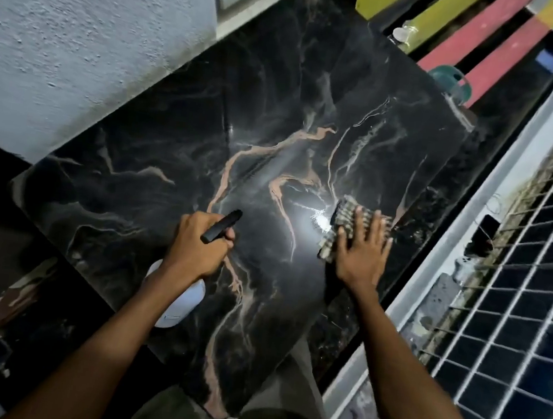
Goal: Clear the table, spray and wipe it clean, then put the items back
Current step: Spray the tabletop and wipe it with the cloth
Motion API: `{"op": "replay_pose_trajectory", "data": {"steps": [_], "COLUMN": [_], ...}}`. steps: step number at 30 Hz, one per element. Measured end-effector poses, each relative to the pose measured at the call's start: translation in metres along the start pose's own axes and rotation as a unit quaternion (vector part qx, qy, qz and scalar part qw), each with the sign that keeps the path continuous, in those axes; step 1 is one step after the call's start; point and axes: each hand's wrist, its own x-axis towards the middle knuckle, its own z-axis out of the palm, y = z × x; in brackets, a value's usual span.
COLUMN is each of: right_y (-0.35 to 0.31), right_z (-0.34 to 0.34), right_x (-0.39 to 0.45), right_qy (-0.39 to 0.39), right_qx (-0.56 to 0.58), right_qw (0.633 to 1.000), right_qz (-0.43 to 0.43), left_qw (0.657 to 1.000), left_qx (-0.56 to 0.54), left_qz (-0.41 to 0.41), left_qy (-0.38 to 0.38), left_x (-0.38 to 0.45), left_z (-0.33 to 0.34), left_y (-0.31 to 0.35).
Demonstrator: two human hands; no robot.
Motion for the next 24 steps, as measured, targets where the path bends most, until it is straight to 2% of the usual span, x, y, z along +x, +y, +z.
{"op": "replay_pose_trajectory", "data": {"steps": [2,4,5,7,10,12,13,15,17,21,24], "right_y": [-0.001,-0.022,-0.036,-0.057,-0.059,-0.033,-0.015,0.019,0.05,0.08,0.051], "right_z": [-0.014,-0.019,-0.018,-0.011,0.002,0.003,0.001,-0.008,-0.023,-0.052,-0.061], "right_x": [0.047,0.068,0.069,0.051,-0.005,-0.023,-0.022,-0.003,0.036,0.148,0.191], "right_qy": [0.004,0.012,0.008,-0.023,-0.078,-0.106,-0.109,-0.107,-0.088,-0.033,-0.034], "right_qx": [0.013,0.003,-0.007,-0.018,-0.003,-0.008,-0.014,-0.016,-0.036,-0.057,-0.033], "right_qw": [0.999,1.0,1.0,0.989,0.925,0.88,0.868,0.87,0.891,0.96,0.988], "right_qz": [0.035,0.026,-0.011,-0.147,-0.371,-0.464,-0.484,-0.482,-0.444,-0.271,-0.146], "left_qw": [1.0,0.999,0.998,0.995,0.994,0.991,0.99,0.988,0.986,0.986,0.985], "left_qx": [-0.007,0.005,0.009,-0.006,-0.011,-0.001,-0.002,-0.016,-0.029,-0.047,-0.04], "left_qz": [-0.01,-0.021,-0.032,-0.066,-0.092,-0.109,-0.117,-0.126,-0.133,-0.128,-0.131], "left_qy": [0.014,0.041,0.055,0.074,0.066,0.072,0.076,0.087,0.094,0.098,0.107], "left_x": [0.006,0.009,0.009,0.008,0.007,0.007,0.007,0.006,0.007,0.008,0.009], "left_z": [0.014,0.028,0.037,0.057,0.081,0.094,0.098,0.106,0.112,0.117,0.121], "left_y": [0.004,0.012,0.017,0.033,0.044,0.055,0.062,0.077,0.089,0.102,0.107]}}
